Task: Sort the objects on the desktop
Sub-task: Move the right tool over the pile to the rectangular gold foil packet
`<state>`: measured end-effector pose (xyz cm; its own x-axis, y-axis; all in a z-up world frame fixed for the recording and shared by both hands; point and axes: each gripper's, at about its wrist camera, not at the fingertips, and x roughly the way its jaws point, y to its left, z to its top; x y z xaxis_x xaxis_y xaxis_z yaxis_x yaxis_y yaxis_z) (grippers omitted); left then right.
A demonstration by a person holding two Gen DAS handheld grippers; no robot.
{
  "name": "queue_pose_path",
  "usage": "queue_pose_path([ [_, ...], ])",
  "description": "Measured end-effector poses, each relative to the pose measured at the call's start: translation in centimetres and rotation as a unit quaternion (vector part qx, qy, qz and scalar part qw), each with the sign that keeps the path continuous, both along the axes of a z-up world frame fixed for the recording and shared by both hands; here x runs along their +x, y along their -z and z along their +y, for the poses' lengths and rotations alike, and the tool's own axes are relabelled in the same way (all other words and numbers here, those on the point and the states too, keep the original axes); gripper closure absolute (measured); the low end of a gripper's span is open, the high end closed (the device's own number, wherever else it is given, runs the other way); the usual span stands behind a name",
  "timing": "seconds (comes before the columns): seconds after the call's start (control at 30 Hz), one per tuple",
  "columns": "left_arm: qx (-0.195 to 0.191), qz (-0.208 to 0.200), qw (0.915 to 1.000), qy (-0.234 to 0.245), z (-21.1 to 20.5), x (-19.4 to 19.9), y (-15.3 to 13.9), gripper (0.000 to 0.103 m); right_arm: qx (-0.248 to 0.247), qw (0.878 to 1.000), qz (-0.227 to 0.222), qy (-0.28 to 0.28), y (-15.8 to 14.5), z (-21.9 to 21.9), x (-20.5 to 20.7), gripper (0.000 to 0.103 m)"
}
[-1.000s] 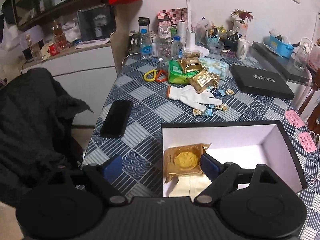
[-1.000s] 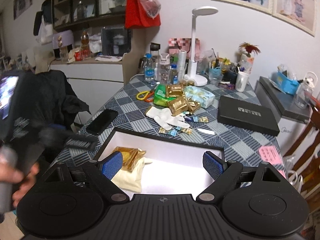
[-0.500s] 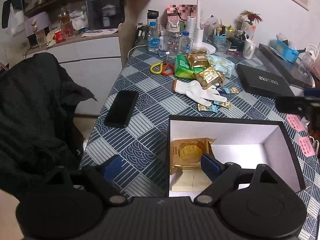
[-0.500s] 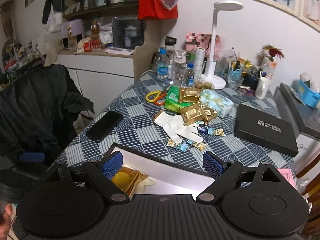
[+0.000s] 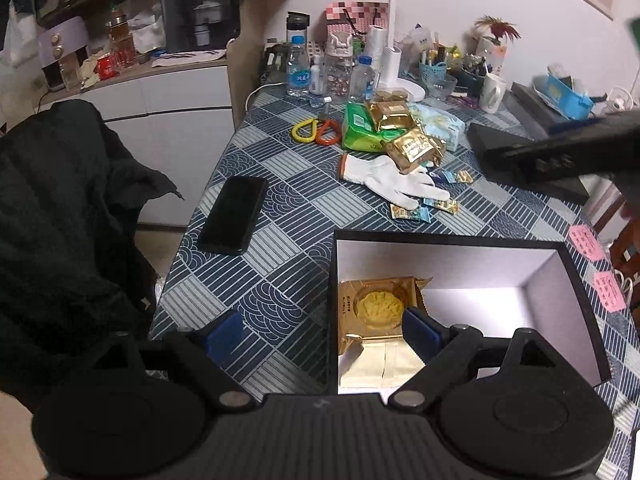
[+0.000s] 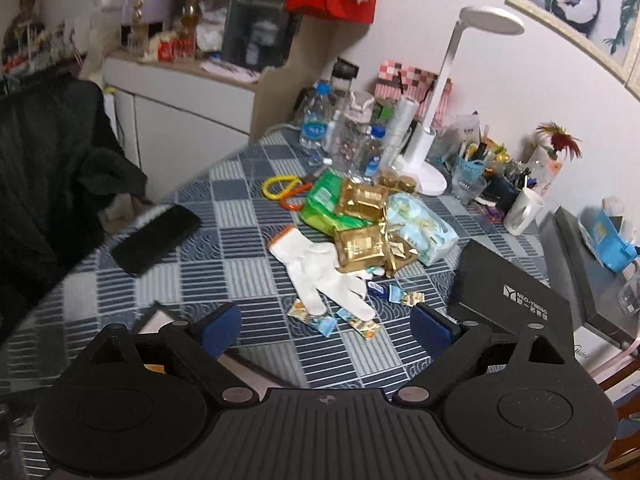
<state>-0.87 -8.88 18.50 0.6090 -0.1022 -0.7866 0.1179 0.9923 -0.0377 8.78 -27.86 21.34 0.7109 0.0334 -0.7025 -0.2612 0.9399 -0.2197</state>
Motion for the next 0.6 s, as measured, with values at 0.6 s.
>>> queue_pose_path([
  [0.6, -0.031, 0.025, 0.9987, 0.034, -1.0, 1.4, 1.1, 0.000, -0.027, 0.999, 0.033, -0.002, 4.1, 1.0, 7.7, 0.010],
])
